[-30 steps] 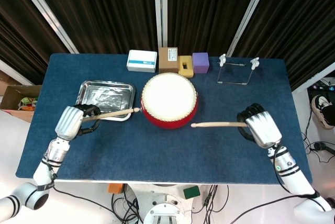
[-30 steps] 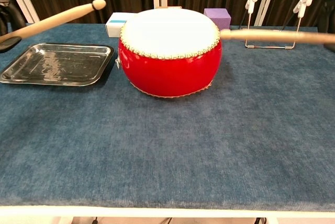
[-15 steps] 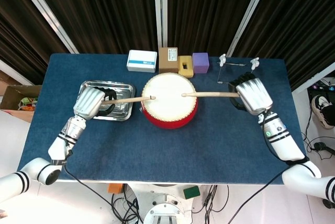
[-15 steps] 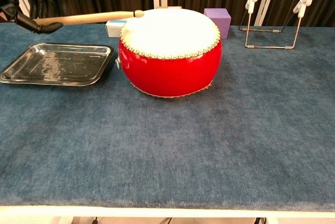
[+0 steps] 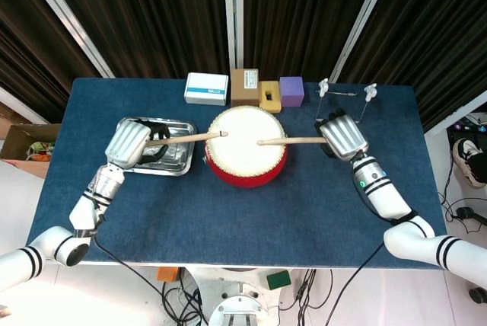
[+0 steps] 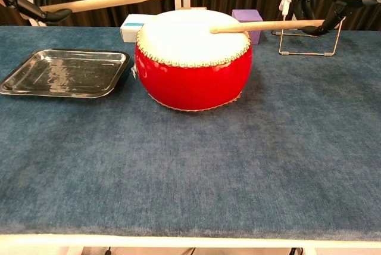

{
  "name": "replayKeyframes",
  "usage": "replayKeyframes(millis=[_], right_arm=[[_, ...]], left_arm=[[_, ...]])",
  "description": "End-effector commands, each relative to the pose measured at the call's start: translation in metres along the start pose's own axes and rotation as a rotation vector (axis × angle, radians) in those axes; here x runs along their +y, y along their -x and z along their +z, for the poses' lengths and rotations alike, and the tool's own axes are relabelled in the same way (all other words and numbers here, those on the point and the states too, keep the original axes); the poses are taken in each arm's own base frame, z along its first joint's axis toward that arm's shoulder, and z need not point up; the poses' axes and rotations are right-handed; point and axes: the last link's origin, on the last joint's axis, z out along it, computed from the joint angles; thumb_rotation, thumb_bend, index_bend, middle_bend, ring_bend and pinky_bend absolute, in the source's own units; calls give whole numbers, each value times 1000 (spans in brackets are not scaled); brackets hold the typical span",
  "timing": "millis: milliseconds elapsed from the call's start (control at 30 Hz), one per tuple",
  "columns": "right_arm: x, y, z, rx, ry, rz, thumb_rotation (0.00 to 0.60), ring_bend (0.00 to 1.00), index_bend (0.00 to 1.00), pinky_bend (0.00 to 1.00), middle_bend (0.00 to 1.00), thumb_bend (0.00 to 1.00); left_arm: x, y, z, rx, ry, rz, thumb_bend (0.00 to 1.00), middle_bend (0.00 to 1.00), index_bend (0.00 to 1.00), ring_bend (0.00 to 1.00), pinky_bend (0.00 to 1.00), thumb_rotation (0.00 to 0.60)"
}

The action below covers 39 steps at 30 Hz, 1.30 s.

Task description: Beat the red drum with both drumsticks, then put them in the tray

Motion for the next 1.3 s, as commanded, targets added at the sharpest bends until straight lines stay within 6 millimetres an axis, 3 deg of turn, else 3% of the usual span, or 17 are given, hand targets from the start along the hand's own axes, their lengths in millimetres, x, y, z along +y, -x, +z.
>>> replayKeyframes(millis=[33,167,233,367,533,633,733,1033,1133,1300], right_arm=[[-3,-19,-3,61,0,27,600,364,721,341,636,724],[5,-39,-14,127,15,49,600,364,721,341,636,725],[7,-43,-16,134,19,48,600,364,720,341,636,724],[8,-39,-14,102,19,37,600,364,721,341,636,724],[1,-16,0,1,2,-24,600,364,721,341,636,727],[-2,-6,7,-41,0,-75,600,364,721,341,636,729],[-3,-9,8,-29,10,-84,600,365,721,341,636,732],[14,-51,-14,126,48,0,600,365,723,341,636,732],[14,-48,-14,111,46,4,600,365,723,341,636,732],[7,-29,-2,40,24,-15,600,365,723,341,636,731]], left_arm=[[6,19,5,-46,8,-7,570,677,688,596,594,600],[10,41,11,-111,19,41,571,677,688,596,594,600],[9,43,13,-116,14,75,571,677,688,596,595,600],[7,24,12,-72,-3,83,570,678,688,595,594,600],[6,-6,2,2,-3,86,569,678,688,593,593,600],[8,-11,1,3,3,97,569,677,688,594,592,600],[11,-4,4,-24,10,101,569,676,688,593,592,600],[26,37,31,-154,34,157,569,675,687,594,597,600],[24,30,33,-131,19,181,570,675,687,594,599,600],[20,3,21,-54,5,173,571,675,687,593,597,600]])
